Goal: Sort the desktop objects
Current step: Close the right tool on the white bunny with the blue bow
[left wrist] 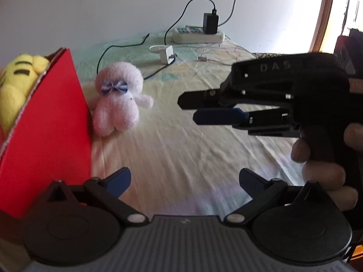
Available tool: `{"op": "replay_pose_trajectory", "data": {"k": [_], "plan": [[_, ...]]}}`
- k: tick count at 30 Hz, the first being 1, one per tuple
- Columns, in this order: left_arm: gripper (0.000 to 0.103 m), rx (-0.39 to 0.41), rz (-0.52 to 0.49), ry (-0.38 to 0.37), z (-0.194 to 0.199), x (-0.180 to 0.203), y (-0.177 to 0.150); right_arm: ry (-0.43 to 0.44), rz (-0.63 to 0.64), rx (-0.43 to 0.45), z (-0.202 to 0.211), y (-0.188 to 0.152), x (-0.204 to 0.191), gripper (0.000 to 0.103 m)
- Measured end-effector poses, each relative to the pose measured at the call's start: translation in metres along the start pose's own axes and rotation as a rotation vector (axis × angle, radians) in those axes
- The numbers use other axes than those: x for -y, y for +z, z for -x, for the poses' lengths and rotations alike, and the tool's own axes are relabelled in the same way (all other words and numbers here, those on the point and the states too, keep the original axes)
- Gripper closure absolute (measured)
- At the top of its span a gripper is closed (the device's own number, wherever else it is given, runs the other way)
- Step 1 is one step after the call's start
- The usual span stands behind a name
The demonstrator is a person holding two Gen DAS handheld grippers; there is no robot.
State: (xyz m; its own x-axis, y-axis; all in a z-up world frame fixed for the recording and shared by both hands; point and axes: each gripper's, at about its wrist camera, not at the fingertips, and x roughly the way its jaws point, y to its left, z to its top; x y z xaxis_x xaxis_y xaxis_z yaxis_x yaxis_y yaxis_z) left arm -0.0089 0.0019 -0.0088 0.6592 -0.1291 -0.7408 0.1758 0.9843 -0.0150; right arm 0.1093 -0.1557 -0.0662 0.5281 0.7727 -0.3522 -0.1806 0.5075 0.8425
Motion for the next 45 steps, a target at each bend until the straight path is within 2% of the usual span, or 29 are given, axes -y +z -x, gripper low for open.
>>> {"op": "replay_pose_trajectory", "data": {"k": [5,7,11,13,15,17,19,21,27,36,39,42,45], "plan": [[0.005,-0.022,-0.021,0.063,-0.011,0.009,-0.005,0.052,0.033,-0.105,-0.034,0.017,0.000,0.070],[0.006,-0.035,-0.005,0.079,-0.011,0.005,-0.005,0.057,0.062,-0.151,-0.049,0.025,-0.003,0.062],[0.005,-0.057,0.035,0.071,-0.006,-0.004,-0.006,0.068,0.062,-0.196,-0.077,0.036,-0.001,0.060],[0.004,-0.058,0.044,0.075,-0.004,-0.002,-0.007,0.037,0.055,-0.206,-0.089,0.037,0.001,0.058],[0.007,-0.067,0.055,0.085,-0.005,-0.001,-0.008,0.039,0.079,-0.226,-0.099,0.035,0.002,0.064],[0.009,-0.089,0.073,0.100,-0.009,-0.005,-0.009,0.047,0.105,-0.220,-0.102,0.033,0.001,0.066],[0.014,-0.115,0.102,0.083,-0.012,-0.012,-0.009,0.043,0.112,-0.222,-0.106,0.032,0.001,0.077],[0.013,-0.115,0.114,0.079,-0.011,-0.014,-0.008,0.053,0.103,-0.226,-0.107,0.033,0.003,0.077],[0.011,-0.103,0.091,0.062,-0.002,-0.009,-0.004,0.049,0.049,-0.209,-0.080,0.035,0.012,0.082],[0.010,-0.079,0.049,-0.064,0.027,-0.006,0.008,-0.007,-0.002,-0.176,0.014,0.015,0.031,0.083],[0.010,-0.077,0.068,-0.108,0.026,-0.016,0.019,-0.030,-0.019,-0.177,0.041,0.000,0.032,0.083],[0.011,-0.078,0.118,-0.168,0.020,-0.010,0.026,-0.059,-0.021,-0.178,0.067,-0.014,0.032,0.083],[0.015,-0.092,0.154,-0.224,0.023,-0.005,0.033,-0.081,-0.049,-0.166,0.084,-0.025,0.027,0.077]]}}
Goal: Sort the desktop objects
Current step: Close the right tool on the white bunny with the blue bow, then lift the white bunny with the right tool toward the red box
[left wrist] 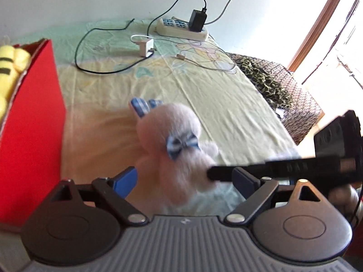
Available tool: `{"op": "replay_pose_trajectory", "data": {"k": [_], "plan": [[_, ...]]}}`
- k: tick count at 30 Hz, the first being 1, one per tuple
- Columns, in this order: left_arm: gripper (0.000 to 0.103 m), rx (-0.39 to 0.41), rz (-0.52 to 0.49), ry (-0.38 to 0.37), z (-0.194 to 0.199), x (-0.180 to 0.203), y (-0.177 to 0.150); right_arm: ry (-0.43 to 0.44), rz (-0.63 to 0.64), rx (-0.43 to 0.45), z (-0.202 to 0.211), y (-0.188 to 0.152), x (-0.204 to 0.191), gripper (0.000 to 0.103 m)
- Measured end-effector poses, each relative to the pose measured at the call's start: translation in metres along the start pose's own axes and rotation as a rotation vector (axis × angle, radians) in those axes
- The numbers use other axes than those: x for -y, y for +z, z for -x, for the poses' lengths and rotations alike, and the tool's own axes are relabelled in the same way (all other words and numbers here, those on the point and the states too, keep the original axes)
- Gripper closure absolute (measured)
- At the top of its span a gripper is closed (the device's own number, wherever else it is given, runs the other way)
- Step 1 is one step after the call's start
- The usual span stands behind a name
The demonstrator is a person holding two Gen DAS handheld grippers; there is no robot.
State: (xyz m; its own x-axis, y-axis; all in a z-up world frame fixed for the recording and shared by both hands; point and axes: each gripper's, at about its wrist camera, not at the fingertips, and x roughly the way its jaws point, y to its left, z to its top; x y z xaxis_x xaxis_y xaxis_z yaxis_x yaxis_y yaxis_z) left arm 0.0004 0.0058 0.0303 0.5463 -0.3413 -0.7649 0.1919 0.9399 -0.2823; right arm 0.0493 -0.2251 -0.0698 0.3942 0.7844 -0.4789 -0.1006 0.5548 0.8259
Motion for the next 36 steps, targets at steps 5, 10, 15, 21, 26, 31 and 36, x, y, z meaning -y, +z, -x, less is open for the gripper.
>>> {"op": "replay_pose_trajectory", "data": {"k": [5,10,15,21,26,31,36], "plan": [[0.019,-0.038,-0.029,-0.040,-0.012,0.011,0.006,-0.045,-0.041,0.057,0.032,-0.009,-0.004,0.076],[0.023,-0.083,-0.051,-0.014,-0.023,0.010,0.008,-0.069,-0.025,0.153,0.044,0.001,-0.013,0.072],[0.025,-0.079,-0.083,0.012,-0.031,-0.001,0.019,-0.051,-0.008,0.153,0.008,0.020,-0.015,0.061],[0.030,-0.132,0.033,-0.075,-0.053,-0.027,0.019,-0.036,-0.038,0.025,-0.038,0.031,-0.004,0.061],[0.028,-0.127,0.067,-0.104,-0.055,-0.037,0.019,-0.001,-0.054,-0.021,-0.052,0.039,-0.001,0.061],[0.032,-0.134,0.089,-0.140,-0.059,-0.038,0.018,0.019,-0.043,-0.088,-0.059,0.042,-0.004,0.062],[0.033,-0.129,-0.041,-0.073,-0.059,-0.012,0.014,0.008,-0.009,-0.130,-0.053,0.033,-0.013,0.064]]}}
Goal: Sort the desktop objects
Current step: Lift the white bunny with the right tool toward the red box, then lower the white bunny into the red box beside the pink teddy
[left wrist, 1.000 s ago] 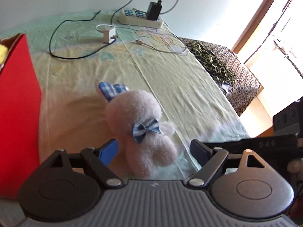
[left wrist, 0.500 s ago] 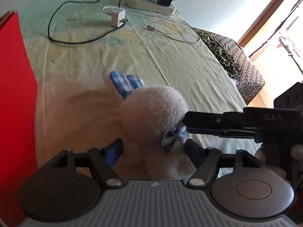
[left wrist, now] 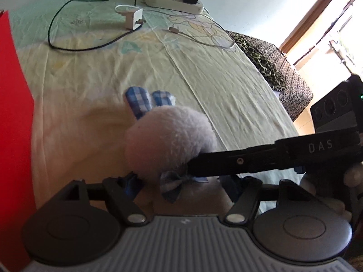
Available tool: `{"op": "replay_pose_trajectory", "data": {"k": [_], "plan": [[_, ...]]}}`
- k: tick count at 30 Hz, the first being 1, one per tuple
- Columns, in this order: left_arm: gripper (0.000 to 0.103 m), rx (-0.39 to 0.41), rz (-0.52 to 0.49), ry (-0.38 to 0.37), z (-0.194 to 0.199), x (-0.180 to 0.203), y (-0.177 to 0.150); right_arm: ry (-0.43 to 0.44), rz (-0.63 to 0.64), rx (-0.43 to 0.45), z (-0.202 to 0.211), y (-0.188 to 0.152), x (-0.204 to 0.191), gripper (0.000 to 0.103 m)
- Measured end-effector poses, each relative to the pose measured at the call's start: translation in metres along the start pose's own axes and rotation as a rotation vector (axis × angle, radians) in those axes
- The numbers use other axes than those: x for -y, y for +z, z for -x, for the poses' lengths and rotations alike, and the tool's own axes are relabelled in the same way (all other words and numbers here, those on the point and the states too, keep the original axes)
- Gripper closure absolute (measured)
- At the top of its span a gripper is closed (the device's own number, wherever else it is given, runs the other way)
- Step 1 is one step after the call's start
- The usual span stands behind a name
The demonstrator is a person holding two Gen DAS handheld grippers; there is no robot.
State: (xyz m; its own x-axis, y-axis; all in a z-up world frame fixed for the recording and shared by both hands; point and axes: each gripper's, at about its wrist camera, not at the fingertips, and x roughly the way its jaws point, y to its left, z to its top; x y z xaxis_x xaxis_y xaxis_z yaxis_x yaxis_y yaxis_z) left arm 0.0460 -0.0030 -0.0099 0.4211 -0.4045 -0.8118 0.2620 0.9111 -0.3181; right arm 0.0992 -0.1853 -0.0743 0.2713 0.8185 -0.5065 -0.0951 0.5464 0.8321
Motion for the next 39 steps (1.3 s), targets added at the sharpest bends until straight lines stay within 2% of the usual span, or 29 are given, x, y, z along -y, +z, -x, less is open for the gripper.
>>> {"op": "replay_pose_trajectory", "data": {"k": [2,13,19,24,31,35,39], "plan": [[0.033,0.012,-0.034,0.016,0.004,0.010,-0.002,0.003,-0.011,-0.003,0.005,-0.004,-0.001,0.065],[0.033,0.086,-0.066,0.010,0.045,0.029,-0.027,0.031,0.008,0.049,0.030,-0.038,-0.028,0.066],[0.033,0.143,-0.104,-0.019,0.077,0.031,-0.028,0.049,0.020,0.115,0.038,-0.048,-0.057,0.066],[0.033,0.206,-0.180,-0.048,0.113,0.025,-0.027,0.058,0.056,0.191,0.038,-0.060,-0.093,0.066],[0.033,0.297,-0.261,-0.084,0.176,-0.021,-0.023,0.101,0.122,0.316,0.002,-0.076,-0.160,0.066],[0.033,0.382,-0.232,-0.090,0.215,-0.065,-0.026,0.138,0.185,0.344,-0.034,-0.073,-0.201,0.066],[0.032,0.445,-0.200,-0.056,0.244,-0.110,-0.030,0.168,0.242,0.350,-0.078,-0.071,-0.237,0.066]]}}
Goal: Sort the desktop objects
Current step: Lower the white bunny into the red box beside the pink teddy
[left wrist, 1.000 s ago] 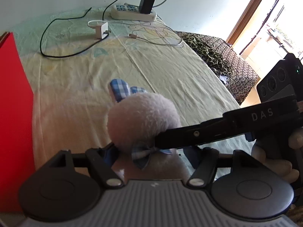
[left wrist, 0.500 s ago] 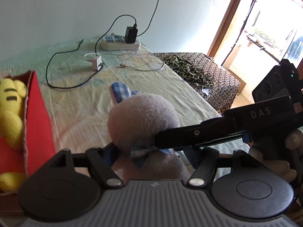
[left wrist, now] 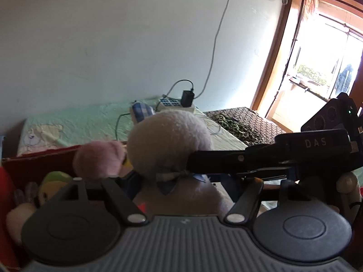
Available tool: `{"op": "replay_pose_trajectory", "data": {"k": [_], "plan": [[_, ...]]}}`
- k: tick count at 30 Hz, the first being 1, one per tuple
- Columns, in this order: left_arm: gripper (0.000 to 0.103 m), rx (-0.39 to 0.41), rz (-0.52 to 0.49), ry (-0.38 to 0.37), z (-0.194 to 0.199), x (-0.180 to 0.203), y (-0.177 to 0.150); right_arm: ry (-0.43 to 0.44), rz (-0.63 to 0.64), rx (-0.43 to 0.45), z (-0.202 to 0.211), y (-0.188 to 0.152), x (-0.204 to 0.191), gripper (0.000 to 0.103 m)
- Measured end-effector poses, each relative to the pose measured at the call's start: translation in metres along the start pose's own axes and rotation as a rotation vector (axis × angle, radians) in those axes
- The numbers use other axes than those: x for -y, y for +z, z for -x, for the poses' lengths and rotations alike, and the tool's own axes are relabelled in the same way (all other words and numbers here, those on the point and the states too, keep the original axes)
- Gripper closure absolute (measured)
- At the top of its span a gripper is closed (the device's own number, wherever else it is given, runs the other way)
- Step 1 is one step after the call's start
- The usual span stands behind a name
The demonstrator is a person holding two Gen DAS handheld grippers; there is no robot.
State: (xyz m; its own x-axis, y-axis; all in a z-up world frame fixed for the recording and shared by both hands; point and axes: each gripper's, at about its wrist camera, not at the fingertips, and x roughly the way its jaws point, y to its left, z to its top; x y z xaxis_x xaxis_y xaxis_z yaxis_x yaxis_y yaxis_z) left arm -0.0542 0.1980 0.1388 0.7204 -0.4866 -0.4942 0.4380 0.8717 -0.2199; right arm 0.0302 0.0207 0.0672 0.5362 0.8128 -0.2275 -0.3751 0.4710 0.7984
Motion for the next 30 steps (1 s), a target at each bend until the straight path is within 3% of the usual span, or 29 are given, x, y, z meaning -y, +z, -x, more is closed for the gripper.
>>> {"op": "replay_pose_trajectory", "data": {"k": [8,15,21,28,30], "plan": [[0.032,0.012,0.096,0.066,0.036,-0.072,-0.013,0.004,0.101,-0.048,-0.077,-0.013,-0.032,0.066],[0.030,-0.051,0.163,0.102,0.021,-0.119,-0.037,-0.080,0.156,-0.088,-0.119,-0.030,-0.029,0.067],[0.029,-0.079,0.181,0.101,0.008,-0.132,-0.046,-0.115,0.127,-0.077,-0.124,-0.040,-0.024,0.068],[0.018,-0.093,0.149,0.120,-0.007,-0.143,-0.047,-0.164,0.161,-0.039,-0.122,-0.044,-0.021,0.069],[0.017,-0.116,0.126,0.136,-0.014,-0.145,-0.051,-0.170,0.193,-0.024,-0.123,-0.051,-0.019,0.073]]}}
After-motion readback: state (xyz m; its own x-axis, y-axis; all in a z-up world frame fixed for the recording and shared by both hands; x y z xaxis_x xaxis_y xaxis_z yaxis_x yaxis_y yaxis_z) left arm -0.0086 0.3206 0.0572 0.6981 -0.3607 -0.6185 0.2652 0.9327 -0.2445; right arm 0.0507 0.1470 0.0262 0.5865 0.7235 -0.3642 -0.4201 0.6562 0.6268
